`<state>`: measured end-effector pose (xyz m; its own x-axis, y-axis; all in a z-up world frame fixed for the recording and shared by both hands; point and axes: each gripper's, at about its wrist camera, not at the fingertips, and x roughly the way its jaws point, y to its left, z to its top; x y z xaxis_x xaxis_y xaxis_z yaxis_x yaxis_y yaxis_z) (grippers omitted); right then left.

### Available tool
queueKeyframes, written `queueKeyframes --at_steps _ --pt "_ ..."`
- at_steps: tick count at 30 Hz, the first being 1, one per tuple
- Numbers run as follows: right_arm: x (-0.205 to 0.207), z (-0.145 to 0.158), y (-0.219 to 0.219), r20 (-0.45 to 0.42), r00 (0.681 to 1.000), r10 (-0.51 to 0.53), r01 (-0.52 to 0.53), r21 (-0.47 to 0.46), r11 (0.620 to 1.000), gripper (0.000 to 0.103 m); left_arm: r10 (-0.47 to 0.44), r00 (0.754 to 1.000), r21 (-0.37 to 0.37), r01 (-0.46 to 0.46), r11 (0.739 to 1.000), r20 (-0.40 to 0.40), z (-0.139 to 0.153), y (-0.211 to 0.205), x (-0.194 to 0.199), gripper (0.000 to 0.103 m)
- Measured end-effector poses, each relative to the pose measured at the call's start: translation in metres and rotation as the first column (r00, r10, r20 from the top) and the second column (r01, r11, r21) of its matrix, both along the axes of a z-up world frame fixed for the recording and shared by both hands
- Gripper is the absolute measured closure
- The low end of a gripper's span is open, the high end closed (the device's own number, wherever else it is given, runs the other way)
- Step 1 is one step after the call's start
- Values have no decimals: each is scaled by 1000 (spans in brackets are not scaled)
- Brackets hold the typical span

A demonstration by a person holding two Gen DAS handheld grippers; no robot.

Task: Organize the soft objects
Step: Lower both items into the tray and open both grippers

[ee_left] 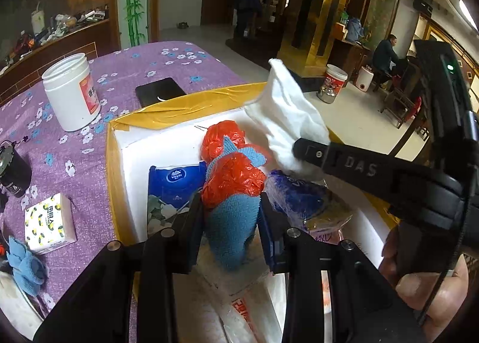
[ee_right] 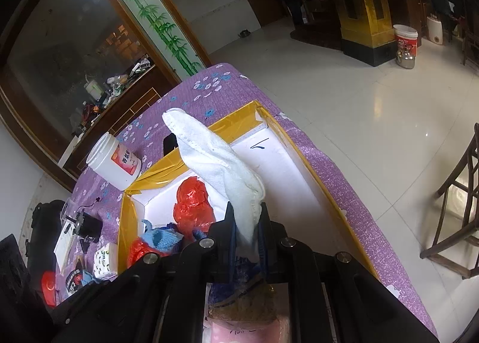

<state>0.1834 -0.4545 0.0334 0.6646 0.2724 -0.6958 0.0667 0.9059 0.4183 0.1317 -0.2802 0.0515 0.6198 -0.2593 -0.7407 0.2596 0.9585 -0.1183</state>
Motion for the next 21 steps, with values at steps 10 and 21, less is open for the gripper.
queueKeyframes --at_steps 10,21 --pt "11 -10 3 -30 1000 -5 5 -4 1000 90 -11 1000 9 12 1000 -18 -3 -4 5 72" --pt "11 -8 1 -30 1000 -7 7 0 1000 74 -6 999 16 7 1000 -32 -5 -4 7 65"
